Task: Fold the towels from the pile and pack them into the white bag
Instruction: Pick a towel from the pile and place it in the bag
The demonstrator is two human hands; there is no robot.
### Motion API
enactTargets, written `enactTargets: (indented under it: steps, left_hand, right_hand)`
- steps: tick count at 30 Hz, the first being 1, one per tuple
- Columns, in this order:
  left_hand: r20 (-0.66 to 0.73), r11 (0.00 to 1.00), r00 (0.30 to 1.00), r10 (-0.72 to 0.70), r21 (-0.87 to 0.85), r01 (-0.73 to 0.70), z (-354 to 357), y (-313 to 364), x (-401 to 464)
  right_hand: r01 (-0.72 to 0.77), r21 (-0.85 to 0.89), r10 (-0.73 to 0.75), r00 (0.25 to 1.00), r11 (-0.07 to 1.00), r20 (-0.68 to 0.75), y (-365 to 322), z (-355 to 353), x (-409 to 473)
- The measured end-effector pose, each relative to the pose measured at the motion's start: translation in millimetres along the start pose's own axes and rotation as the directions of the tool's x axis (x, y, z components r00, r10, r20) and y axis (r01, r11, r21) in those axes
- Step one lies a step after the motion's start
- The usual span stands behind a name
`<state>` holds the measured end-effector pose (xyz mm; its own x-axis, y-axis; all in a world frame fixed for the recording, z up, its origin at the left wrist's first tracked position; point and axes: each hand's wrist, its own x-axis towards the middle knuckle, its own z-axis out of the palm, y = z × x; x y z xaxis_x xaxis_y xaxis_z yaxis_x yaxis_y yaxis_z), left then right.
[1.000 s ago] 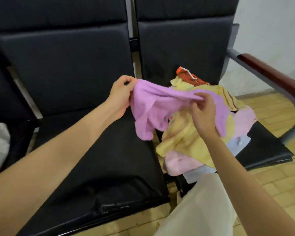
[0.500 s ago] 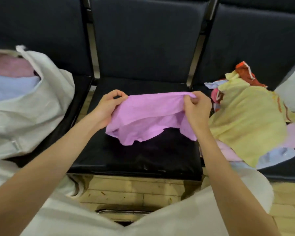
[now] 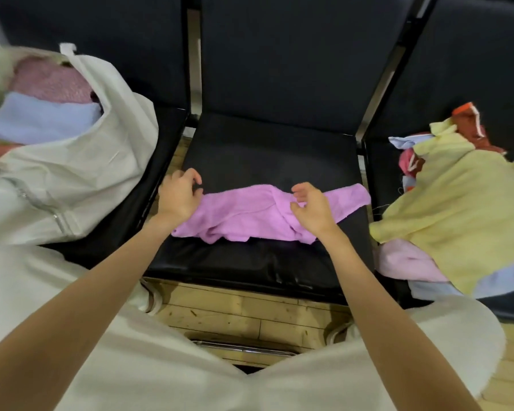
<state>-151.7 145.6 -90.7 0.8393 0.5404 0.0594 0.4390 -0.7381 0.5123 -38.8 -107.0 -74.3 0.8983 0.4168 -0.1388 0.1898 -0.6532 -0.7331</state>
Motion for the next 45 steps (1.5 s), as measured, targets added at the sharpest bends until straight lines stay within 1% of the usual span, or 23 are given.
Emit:
enactTargets:
  steps: [1, 3, 5, 8, 10, 12, 14, 15, 16, 17, 18, 20, 22, 24, 26, 29, 31, 34, 36, 38, 40, 42, 45]
  left_hand:
    - [-0.007, 0.994, 0.997, 0.079, 0.078, -0.078, 4, -1, -1]
    - [0.062, 0.968, 0.970, 0.234, 0.076, -0.239, 14, 4, -4]
    - [0.184, 0.949, 0.939, 0.292, 0.067, -0.308, 23, 15, -5]
    - [0.328, 0.950, 0.920, 0.216, 0.147, -0.276, 37, 24, -7]
    - [0.390, 0.929, 0.909, 0.148, 0.259, -0.263, 42, 26, -3]
    - [0.457, 0.889, 0.887, 0.067, 0.376, -0.261, 42, 31, 2]
    - [0.485, 0.898, 0.874, -0.029, 0.396, -0.190, 38, 38, 6]
    - [0.438, 0.936, 0.899, -0.003, 0.318, -0.152, 35, 39, 8]
    - [0.318, 0.976, 0.945, 0.075, 0.173, -0.135, 31, 39, 9]
    - [0.156, 0.992, 0.980, 0.120, 0.007, -0.123, 23, 40, 9]
    - [-0.014, 0.983, 0.993, 0.115, -0.141, -0.115, 12, 44, 9]
    - [-0.270, 0.938, 0.961, 0.064, -0.312, -0.150, -10, 55, 14]
    - [-0.355, 0.900, 0.933, 0.053, -0.388, -0.198, -30, 68, 21]
    - [-0.346, 0.908, 0.924, 0.163, -0.315, -0.278, -42, 76, 23]
    - [-0.337, 0.942, 0.902, 0.269, -0.103, -0.320, -49, 77, 22]
    - [-0.297, 0.949, 0.906, 0.300, 0.191, -0.252, -56, 74, 27]
    - [-0.201, 0.952, 0.943, 0.266, 0.206, -0.225, -61, 69, 31]
    - [-0.127, 0.994, 0.987, 0.097, -0.039, -0.103, -76, 73, 34]
    - [-0.105, 0.969, 0.994, -0.027, -0.246, 0.001, -91, 88, 34]
    - [-0.042, 0.853, 0.993, -0.107, -0.516, 0.070, -108, 104, 36]
    - [0.014, 0.692, 0.992, -0.123, -0.715, 0.096, -129, 122, 37]
    - [0.013, 0.591, 0.994, -0.105, -0.803, 0.073, -151, 141, 36]
    - [-0.044, 0.490, 0.999, -0.018, -0.871, -0.030, -177, 174, 32]
  right_hand:
    - [-0.016, -0.069, 0.017, 1.000, 0.997, 0.016, 9, 3, -2]
    - [-0.042, -0.185, 0.048, 0.999, 0.982, 0.025, 23, 5, -7]
    - [-0.050, -0.321, 0.065, 0.997, 0.946, 0.036, 35, 7, -9]
    - [-0.034, -0.526, 0.109, 0.988, 0.850, 0.111, 49, 9, -11]
    - [-0.012, -0.611, 0.114, 0.985, 0.792, 0.129, 55, 11, -11]
    - [-0.016, -0.618, 0.117, 0.985, 0.786, 0.123, 59, 11, -7]
    - [-0.100, -0.552, 0.162, 0.985, 0.828, 0.064, 60, 8, -5]
    - [-0.153, -0.475, 0.180, 0.984, 0.867, 0.012, 60, 6, -4]
    - [-0.184, -0.367, 0.176, 0.983, 0.912, -0.055, 61, 2, -4]
    - [-0.198, -0.253, 0.168, 0.976, 0.947, -0.135, 61, -2, -4]
    - [-0.220, -0.148, 0.187, 0.960, 0.964, -0.208, 60, -7, -5]
    - [-0.291, 0.050, 0.293, 0.914, 0.955, -0.280, 59, -15, -4]
    - [-0.334, 0.197, 0.377, 0.889, 0.922, -0.259, 58, -18, -4]
    - [-0.272, 0.238, 0.326, 0.916, 0.932, -0.233, 57, -19, -6]
    - [-0.164, 0.200, 0.207, 0.954, 0.966, -0.218, 54, -19, -11]
    - [-0.048, 0.158, 0.076, 0.982, 0.986, -0.174, 46, -17, -16]
    - [-0.031, 0.154, 0.050, 0.991, 0.988, -0.125, 41, -16, -18]
    - [-0.070, 0.135, 0.073, 0.997, 0.988, -0.022, 32, -17, -19]
    - [-0.036, 0.067, 0.035, 0.999, 0.997, 0.020, 24, -21, -21]
    - [0.051, -0.050, -0.052, 0.998, 0.997, -0.017, 17, -24, -18]
    - [0.085, -0.020, -0.087, 0.989, 0.996, -0.122, 7, -28, -13]
    - [0.096, 0.105, -0.067, 0.966, 0.990, -0.248, -4, -35, -6]
    - [0.165, 0.252, -0.074, 0.939, 0.954, -0.335, -22, -49, -2]
